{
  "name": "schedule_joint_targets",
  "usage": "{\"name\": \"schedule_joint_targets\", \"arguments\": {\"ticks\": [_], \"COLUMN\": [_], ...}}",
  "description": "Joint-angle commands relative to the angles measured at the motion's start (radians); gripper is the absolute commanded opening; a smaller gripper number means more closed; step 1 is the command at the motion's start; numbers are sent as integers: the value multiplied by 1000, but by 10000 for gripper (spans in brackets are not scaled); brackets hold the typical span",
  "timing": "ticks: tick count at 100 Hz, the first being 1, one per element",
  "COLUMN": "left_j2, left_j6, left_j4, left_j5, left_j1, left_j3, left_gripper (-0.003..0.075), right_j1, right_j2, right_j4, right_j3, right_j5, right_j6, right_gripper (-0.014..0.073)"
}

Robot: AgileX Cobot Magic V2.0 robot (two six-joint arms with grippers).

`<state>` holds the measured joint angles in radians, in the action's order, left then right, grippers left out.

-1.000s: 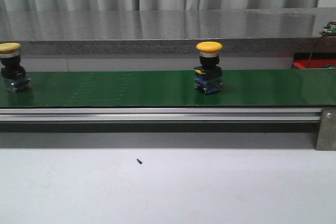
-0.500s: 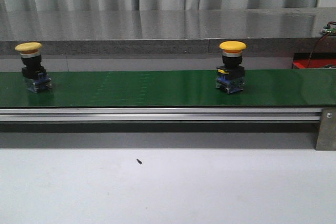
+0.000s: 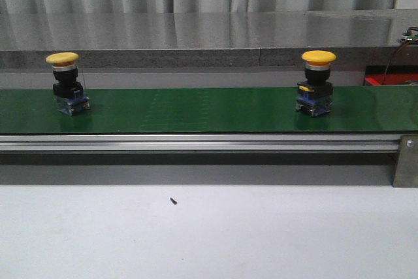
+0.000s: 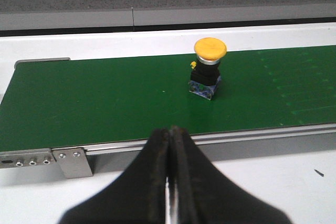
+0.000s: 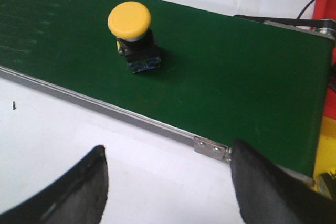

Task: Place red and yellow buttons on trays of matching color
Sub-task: 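Grasp the first yellow button at the conveyor end with the right gripper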

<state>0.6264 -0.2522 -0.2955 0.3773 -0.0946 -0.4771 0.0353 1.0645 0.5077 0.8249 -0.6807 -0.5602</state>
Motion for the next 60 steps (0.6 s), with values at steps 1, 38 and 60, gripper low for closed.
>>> {"name": "schedule_joint_targets", "arguments": {"ticks": [1,38,60], "left_j2": [0,0,0], "left_j6": [1,1,1], "left_j4": [-18,-18,-18], "left_j5": [-76,-76,-76], "left_j1": [-8,-8,-8], "left_j3": [-26,-26,-26], "left_gripper": [-20,-20,-20], "right_j1": [-24,-89,-89], "right_j2": [80,385,506], "right_j4": [19,-5,-12], "right_j3": [86,296,371], "right_j5": [32,27,31], "right_j6": [-18,-18,-18], "right_gripper": [503,503,503]}}
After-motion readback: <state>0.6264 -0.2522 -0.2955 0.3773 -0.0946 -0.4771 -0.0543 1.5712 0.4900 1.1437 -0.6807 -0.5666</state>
